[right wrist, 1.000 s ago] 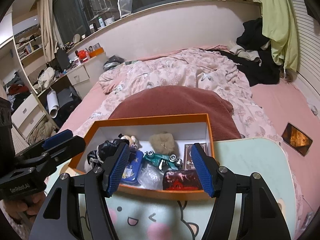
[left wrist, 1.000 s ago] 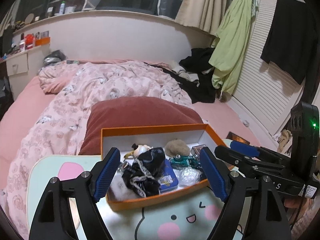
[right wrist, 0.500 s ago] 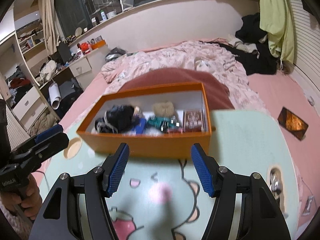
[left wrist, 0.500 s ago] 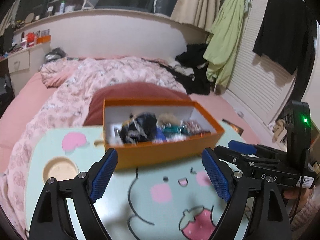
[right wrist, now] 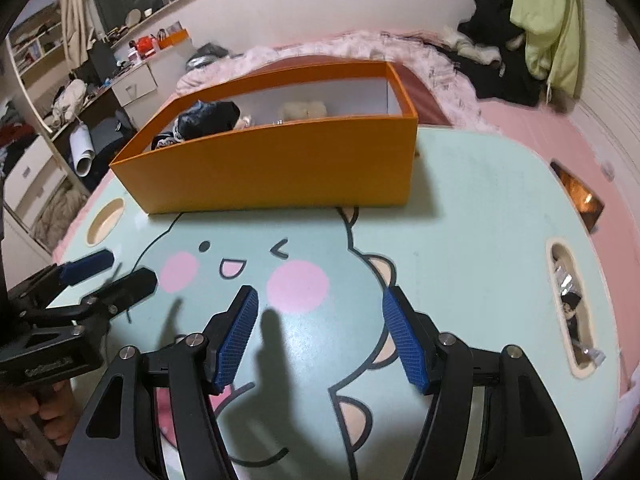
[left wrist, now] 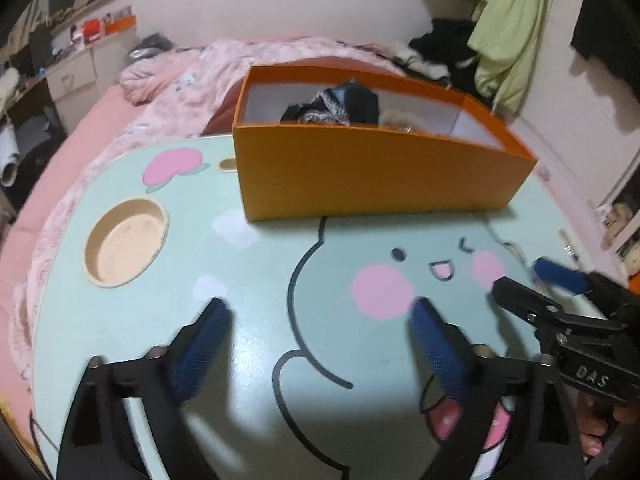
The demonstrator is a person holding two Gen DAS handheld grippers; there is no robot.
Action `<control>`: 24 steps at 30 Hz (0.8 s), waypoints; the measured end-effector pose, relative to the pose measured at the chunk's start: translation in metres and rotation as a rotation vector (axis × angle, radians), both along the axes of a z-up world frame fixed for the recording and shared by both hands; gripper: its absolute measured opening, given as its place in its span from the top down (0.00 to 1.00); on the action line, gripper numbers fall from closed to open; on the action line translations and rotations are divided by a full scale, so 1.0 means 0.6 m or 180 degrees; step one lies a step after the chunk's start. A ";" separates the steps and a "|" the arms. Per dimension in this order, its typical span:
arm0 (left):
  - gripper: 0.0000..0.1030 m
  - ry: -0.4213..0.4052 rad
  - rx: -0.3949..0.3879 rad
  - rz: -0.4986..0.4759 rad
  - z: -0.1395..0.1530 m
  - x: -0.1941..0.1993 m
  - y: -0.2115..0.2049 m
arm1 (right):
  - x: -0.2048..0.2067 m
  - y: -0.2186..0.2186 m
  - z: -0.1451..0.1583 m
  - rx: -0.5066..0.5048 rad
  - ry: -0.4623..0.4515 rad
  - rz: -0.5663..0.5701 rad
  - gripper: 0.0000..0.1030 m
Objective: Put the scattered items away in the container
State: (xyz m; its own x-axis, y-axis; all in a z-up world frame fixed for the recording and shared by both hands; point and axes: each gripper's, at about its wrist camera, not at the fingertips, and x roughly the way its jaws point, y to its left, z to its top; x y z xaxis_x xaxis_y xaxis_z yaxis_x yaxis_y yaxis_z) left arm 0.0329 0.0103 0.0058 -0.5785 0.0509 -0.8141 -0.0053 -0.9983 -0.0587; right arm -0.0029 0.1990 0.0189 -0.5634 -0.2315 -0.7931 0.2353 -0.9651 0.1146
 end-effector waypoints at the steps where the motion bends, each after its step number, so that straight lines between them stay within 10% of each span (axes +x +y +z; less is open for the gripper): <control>1: 0.00 -0.0027 -0.0132 -0.0026 -0.003 -0.001 0.009 | 0.002 -0.003 -0.003 0.0104 0.0022 -0.0018 0.24; 24: 0.00 -0.0028 -0.0206 -0.0070 0.001 0.006 0.014 | 0.004 -0.008 -0.010 0.0349 0.0035 -0.0093 0.14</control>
